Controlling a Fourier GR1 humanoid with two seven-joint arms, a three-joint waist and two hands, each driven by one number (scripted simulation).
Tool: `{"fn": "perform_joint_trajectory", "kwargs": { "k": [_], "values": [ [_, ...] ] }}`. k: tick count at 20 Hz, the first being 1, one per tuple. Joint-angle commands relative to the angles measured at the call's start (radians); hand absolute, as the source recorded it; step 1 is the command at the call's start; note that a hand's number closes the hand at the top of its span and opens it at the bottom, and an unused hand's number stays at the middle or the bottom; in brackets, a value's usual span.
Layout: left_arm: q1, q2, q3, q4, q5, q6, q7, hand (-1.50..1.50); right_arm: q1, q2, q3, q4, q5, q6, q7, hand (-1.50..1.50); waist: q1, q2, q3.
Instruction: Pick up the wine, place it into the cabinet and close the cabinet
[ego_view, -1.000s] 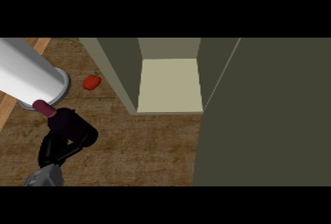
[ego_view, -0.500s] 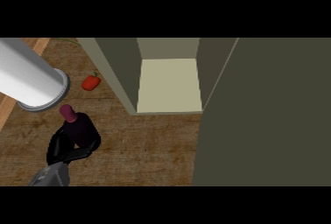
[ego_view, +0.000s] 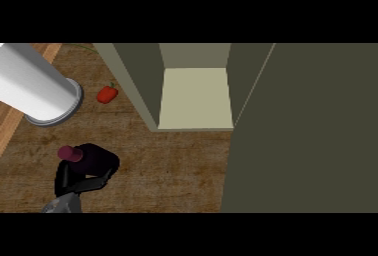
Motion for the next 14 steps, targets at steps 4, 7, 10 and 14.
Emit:
{"fn": "perform_joint_trajectory", "kwargs": {
  "k": [4, 7, 10, 14],
  "values": [
    [0.107, -0.080, -0.081, -0.130, -0.016, -0.071, -0.044, 1.50, -0.029, -0.014, -0.011, -0.067, -0.067, -0.018, 0.067, -1.50, 0.010, 0.003, -0.006],
    [0.193, -0.103, -0.125, -0.321, 0.000, -0.067, 0.055, 1.50, 0.102, 0.029, 0.025, -0.095, -0.022, 0.028, -0.016, -1.50, 0.016, -0.003, -0.004],
    [0.244, -0.158, -0.168, -0.482, 0.012, -0.013, 0.163, 1.50, -0.041, -0.028, -0.034, -0.081, -0.087, -0.026, 0.086, -1.50, 0.020, -0.001, -0.005],
    [0.392, -0.202, -0.241, -0.782, 0.034, -0.006, 0.303, 1.50, 0.032, 0.045, 0.058, -0.070, 0.013, -0.020, 0.011, -1.50, 0.021, -0.002, -0.004]
  ]
}}
